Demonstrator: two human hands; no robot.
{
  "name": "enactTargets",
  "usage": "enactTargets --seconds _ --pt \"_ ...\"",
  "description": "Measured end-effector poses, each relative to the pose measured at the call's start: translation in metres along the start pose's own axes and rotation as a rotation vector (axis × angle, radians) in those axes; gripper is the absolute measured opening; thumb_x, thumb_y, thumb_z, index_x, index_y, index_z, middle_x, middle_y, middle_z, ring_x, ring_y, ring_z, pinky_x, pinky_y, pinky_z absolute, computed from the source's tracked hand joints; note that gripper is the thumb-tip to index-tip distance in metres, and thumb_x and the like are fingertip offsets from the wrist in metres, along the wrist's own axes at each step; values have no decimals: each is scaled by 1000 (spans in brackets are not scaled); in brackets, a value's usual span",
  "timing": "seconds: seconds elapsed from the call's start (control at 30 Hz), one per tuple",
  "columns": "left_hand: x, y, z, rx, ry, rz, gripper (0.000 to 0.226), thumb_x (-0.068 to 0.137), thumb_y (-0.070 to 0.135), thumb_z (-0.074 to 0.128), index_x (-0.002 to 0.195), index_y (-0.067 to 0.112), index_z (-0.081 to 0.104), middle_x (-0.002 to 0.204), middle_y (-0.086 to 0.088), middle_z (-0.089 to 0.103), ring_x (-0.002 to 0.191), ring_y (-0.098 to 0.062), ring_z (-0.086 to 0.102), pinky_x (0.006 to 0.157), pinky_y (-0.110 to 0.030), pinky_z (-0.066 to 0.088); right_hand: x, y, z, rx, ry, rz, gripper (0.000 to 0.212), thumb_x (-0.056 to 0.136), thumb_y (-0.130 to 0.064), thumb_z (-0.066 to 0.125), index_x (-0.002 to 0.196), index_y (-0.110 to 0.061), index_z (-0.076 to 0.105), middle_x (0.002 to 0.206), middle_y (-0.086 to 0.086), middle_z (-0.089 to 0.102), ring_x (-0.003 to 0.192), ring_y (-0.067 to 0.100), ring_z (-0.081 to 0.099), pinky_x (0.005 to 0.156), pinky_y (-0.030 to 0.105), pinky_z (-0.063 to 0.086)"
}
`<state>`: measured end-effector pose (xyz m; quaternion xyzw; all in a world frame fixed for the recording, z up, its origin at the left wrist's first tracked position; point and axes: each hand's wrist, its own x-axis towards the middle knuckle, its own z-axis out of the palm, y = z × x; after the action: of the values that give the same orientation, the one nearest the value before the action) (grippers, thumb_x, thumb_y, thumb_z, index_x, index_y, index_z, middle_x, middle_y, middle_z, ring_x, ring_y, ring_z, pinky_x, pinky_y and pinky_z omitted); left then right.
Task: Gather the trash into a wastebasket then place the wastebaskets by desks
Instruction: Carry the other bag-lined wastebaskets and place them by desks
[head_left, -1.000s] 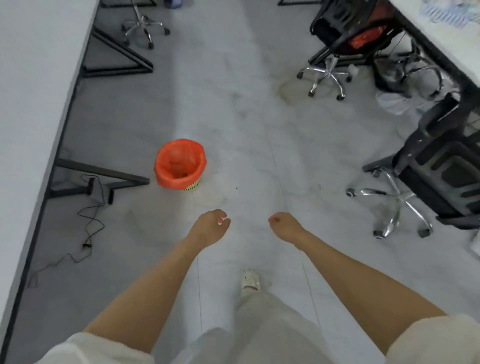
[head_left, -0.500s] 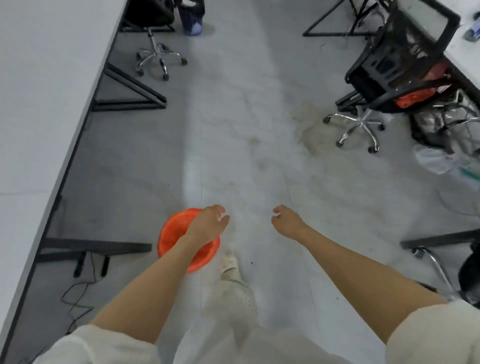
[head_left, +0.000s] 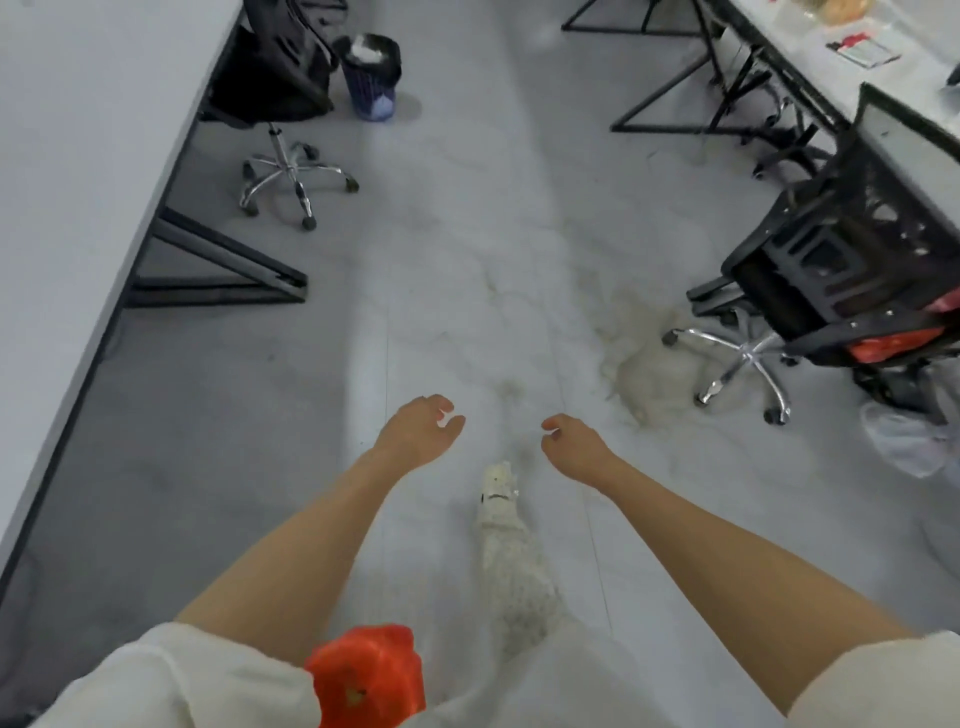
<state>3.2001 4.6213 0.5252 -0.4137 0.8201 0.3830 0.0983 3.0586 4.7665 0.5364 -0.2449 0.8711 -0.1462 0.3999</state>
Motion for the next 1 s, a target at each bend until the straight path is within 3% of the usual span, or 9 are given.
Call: enactTargets --seconds 0.17,0.37,0.53,0.83,1.0 --pt "182 49 -84 -32 47 -53 43 96 37 46 132 15 51 132 -4 57 120 -22 54 97 -28 40 169 -74 -93 -15 -20 9 44 97 -17 38 141 -8 40 144 12 44 128 28 46 103 30 38" --pt "297 88 -159 -81 51 -68 43 95 37 47 133 15 51 134 -4 53 121 -21 54 97 -27 40 288 -173 -178 -48 -44 -44 44 97 -17 37 140 -10 41 140 12 48 122 28 52 96 29 42" --pt "428 91 -247 -35 50 -185 49 96 37 47 138 14 43 138 -5 51 127 -21 49 102 -29 38 415 -275 -238 -35 -100 -119 44 98 -16 36 141 -11 39 141 11 47 124 25 50 90 23 39" --pt "711 108 -396 45 65 -132 53 94 40 49 138 12 43 140 -11 47 129 -28 46 107 -37 38 650 -431 -351 -8 -39 -105 43 97 -14 37 138 -8 44 143 11 46 130 27 46 106 31 38" --pt "853 155 -486 49 51 -86 50 94 35 50 137 10 44 138 -12 49 129 -28 45 108 -36 37 762 -509 -438 34 0 -106 41 98 -14 37 138 -8 44 140 10 49 128 25 47 101 26 38"
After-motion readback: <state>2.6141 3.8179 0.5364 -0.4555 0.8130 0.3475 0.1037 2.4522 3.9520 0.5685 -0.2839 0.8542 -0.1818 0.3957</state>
